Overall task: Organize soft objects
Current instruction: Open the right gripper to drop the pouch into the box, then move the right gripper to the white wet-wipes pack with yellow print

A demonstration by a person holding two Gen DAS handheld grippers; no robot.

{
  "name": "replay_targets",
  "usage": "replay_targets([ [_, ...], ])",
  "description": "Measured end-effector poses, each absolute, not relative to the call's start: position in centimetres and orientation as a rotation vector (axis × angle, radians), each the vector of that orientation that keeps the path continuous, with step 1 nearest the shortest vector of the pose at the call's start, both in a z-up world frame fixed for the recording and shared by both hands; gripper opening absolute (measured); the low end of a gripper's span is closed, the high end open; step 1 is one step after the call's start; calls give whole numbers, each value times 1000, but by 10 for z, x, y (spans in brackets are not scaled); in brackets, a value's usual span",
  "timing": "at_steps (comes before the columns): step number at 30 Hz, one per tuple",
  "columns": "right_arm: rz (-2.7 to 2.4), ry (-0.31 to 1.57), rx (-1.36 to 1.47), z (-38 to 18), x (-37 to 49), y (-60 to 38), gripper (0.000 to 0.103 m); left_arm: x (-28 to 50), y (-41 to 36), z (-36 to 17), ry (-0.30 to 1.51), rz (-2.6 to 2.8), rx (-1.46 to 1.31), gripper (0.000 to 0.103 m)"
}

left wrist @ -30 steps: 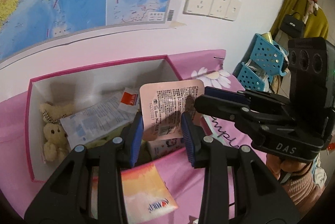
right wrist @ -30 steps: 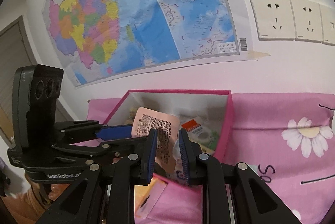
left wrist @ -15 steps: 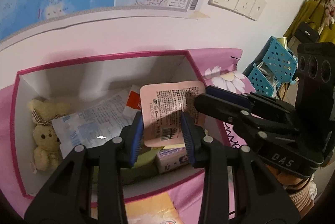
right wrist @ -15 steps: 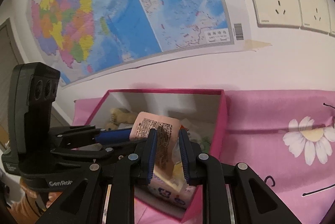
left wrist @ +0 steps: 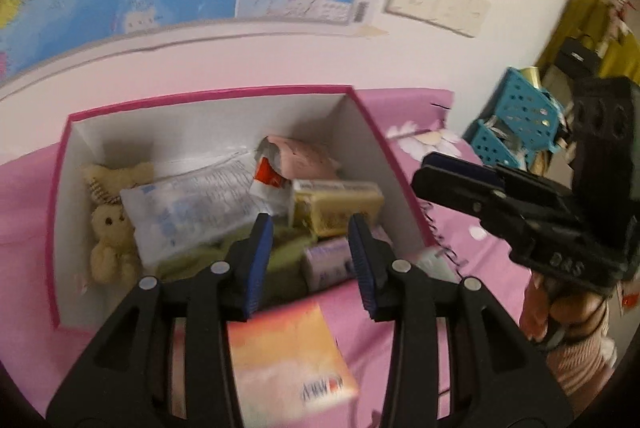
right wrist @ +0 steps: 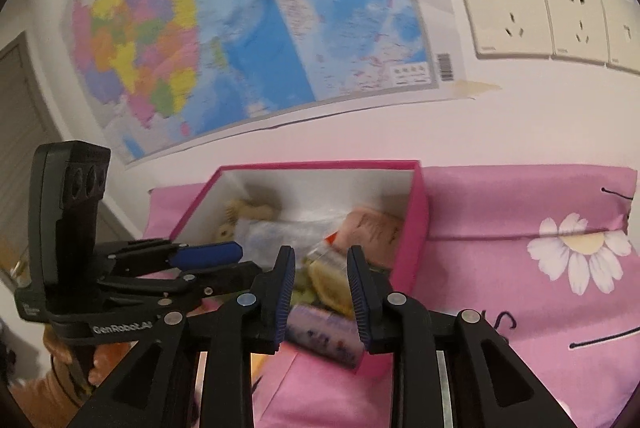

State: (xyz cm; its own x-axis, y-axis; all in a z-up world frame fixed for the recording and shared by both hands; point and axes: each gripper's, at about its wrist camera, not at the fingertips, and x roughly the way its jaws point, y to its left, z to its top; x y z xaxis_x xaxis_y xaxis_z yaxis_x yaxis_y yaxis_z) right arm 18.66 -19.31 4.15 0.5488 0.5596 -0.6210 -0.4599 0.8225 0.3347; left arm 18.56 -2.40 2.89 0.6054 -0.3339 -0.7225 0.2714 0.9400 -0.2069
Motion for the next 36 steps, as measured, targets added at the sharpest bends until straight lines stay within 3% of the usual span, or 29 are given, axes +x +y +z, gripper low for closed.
replay_targets([
  [10,759,823,136,36,117,-196,35,84,-3,31,771,-414,-36,51],
  [16,782,927,119,2,77,-197,42,37,7,-5,853,-401,-33,51],
  [23,788,1054,148,-38,50,-198,42,-8,17,-52,993,-422,-174,51],
  [36,821,1139,140,-71,31,-179,43,-38,0,-78,1107,-475,-175,51],
])
